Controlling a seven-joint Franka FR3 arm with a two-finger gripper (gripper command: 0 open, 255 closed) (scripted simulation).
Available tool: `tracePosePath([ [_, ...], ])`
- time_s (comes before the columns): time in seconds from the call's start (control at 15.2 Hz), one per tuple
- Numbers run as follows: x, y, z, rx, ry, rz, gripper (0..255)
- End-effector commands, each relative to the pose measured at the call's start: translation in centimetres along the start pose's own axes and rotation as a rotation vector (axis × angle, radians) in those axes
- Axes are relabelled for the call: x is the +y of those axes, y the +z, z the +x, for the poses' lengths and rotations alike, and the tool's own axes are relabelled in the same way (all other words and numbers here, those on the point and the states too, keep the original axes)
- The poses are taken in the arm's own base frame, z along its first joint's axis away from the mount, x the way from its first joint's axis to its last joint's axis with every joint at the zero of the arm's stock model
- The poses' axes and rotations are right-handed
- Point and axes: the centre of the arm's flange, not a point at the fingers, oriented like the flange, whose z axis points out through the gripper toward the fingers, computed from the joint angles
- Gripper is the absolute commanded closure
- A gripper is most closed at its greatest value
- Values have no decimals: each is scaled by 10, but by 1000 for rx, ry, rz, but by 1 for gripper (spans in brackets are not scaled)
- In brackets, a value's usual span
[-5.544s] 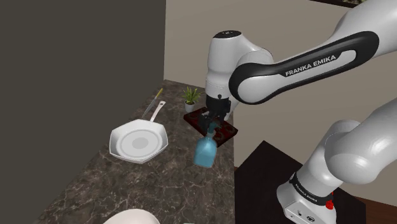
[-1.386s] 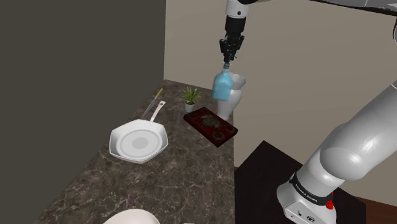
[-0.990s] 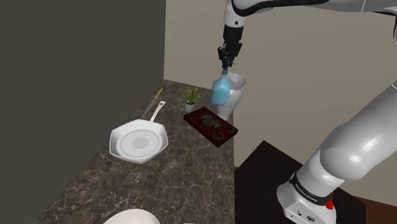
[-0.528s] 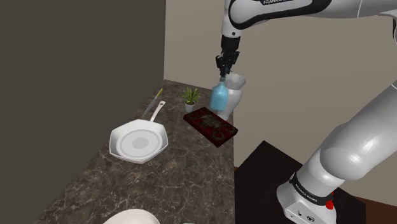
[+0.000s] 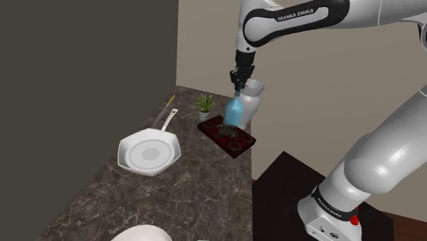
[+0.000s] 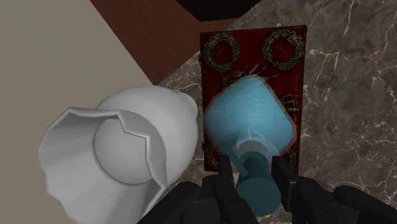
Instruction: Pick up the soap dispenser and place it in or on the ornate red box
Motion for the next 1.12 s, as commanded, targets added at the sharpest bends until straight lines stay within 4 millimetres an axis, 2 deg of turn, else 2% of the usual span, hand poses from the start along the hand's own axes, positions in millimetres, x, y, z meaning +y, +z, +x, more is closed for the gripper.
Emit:
tracePosePath([
  [0.0,-1,10,1,1,0,0,255],
  [0.46,-7,47,1,1,0,0,255],
  [0.99,-7,47,1,1,0,0,255],
  [1.06,-7,47,1,1,0,0,0],
])
